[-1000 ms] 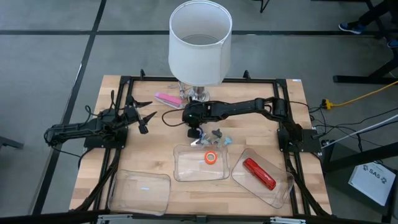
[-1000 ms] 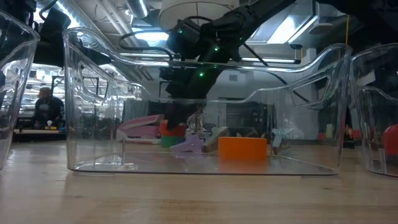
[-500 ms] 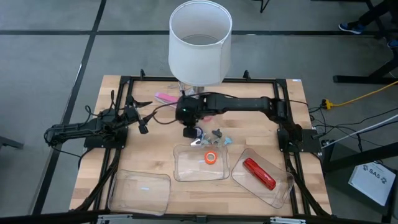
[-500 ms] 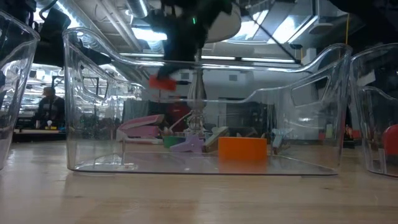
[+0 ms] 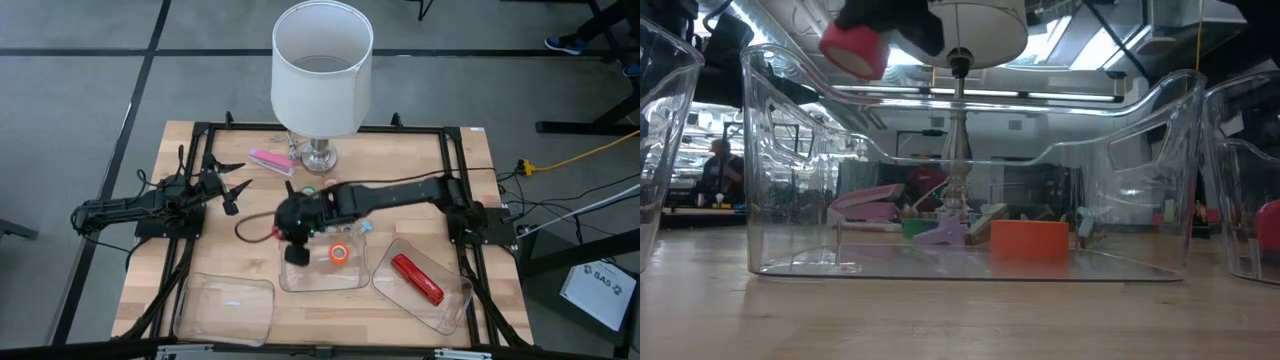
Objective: Pick and place Stapler, Stapler remover, tape
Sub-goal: Put the red tape into the top transparent bin
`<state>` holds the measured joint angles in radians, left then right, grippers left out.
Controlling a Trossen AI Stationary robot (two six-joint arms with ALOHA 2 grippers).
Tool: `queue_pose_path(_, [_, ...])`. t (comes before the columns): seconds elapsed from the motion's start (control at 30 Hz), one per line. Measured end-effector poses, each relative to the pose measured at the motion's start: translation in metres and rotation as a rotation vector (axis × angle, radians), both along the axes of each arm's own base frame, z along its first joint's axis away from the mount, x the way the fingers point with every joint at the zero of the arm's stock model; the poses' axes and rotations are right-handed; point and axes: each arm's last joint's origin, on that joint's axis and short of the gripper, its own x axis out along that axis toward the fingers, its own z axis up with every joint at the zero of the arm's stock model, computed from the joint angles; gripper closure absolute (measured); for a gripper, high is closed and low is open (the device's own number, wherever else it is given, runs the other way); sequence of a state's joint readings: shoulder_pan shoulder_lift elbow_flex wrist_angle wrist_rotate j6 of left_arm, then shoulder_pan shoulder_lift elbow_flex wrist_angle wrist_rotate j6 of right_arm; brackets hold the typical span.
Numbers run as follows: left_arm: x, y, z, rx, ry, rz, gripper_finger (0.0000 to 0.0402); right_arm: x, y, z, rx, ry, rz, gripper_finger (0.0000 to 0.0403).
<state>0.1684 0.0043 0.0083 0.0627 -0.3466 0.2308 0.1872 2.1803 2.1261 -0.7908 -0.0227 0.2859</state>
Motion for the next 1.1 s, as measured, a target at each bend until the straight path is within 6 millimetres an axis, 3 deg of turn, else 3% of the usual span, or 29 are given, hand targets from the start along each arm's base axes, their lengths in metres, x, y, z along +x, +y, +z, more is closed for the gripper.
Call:
queue_pose_path(0.23, [0.000,0.000,0.000,0.000,0.000,0.000,0.0162,-0.016,0.039,-0.005,0.144,0.126,-0.075,0.0374])
queue_pose_path(0.4, [0.000,0.000,0.000,0.000,0.000,0.000,0.0162,-0.035,0.067,-0.012,0.081,0.238,0.034,0.0374])
queue_pose_path(0.5, [0.000,0.000,0.000,0.000,0.000,0.000,0.0162,-0.050,0.078,-0.017,0.024,0.344,-0.007,0.0374])
queue_pose_path(0.83, [0.000,0.000,0.000,0.000,-0.001,0.000,0.0162,-0.063,0.086,-0.022,-0.088,0.398,-0.087,0.0374])
queue_pose_path(1.1, [0.000,0.000,0.000,0.000,0.000,0.000,0.0162,-0.068,0.082,-0.061,-0.103,0.502,-0.109,0.0374])
